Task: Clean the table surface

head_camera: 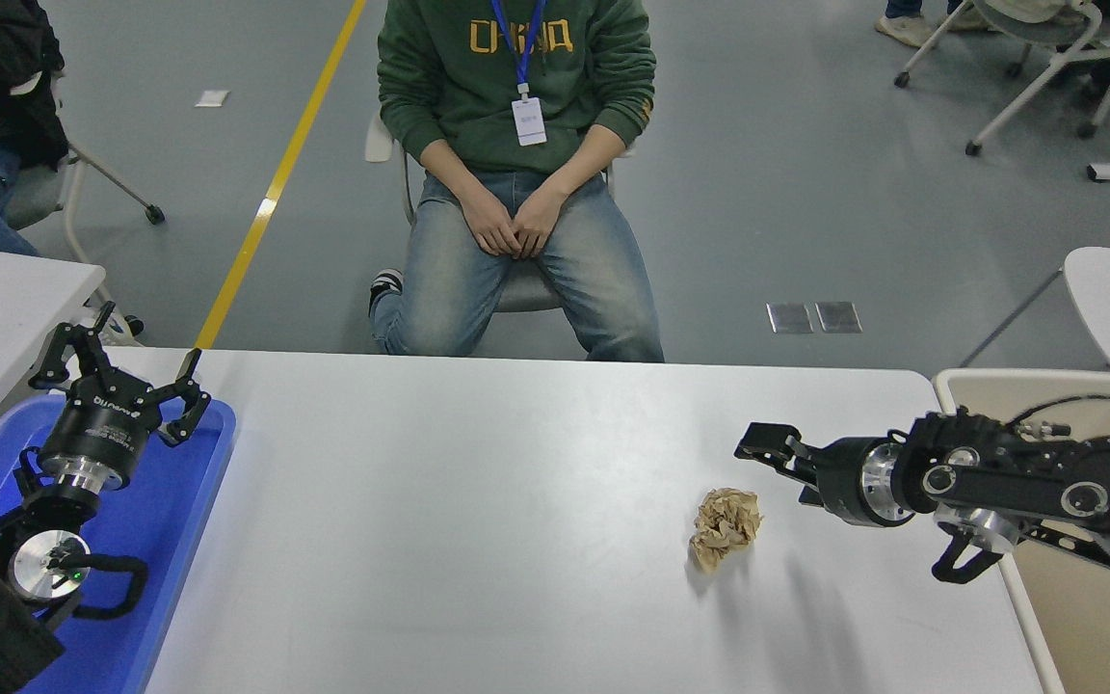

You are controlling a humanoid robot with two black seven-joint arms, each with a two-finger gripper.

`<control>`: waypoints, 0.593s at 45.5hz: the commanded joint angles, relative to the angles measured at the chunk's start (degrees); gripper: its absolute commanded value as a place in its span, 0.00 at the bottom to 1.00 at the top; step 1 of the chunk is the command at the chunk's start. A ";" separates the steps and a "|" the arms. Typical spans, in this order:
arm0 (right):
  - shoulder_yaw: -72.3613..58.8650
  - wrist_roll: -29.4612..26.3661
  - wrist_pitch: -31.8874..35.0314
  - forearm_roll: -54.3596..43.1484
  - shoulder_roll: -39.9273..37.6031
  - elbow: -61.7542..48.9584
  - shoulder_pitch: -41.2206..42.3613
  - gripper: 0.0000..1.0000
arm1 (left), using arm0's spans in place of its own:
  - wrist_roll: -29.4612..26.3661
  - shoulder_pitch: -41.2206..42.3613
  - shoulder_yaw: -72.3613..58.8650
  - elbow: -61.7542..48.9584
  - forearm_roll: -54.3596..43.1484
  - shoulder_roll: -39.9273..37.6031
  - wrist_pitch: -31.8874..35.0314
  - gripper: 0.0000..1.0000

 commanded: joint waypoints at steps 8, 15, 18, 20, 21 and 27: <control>-1.81 -2.35 0.00 4.38 11.12 -7.66 -2.46 1.00 | 0.00 0.00 -0.06 0.00 0.00 0.00 0.00 1.00; -1.90 -2.26 -0.17 3.77 13.14 -12.86 -4.40 1.00 | 0.00 0.00 0.03 0.00 0.00 0.00 0.00 1.00; -1.90 -2.26 -0.17 3.68 13.23 -12.95 -4.57 1.00 | 0.00 0.00 -0.06 0.00 0.00 0.00 0.00 1.00; -1.90 -2.35 -0.17 3.51 13.32 -13.03 -4.66 1.00 | 0.00 0.00 -0.06 0.00 0.00 0.00 0.00 1.00; -1.90 -2.26 -0.17 3.42 13.32 -13.12 -4.75 1.00 | 0.00 0.00 -0.06 0.00 0.00 0.00 0.00 1.00; -1.99 -2.35 -0.17 2.28 15.60 -14.87 -5.01 1.00 | 0.00 0.00 -0.06 0.00 0.00 0.00 0.00 1.00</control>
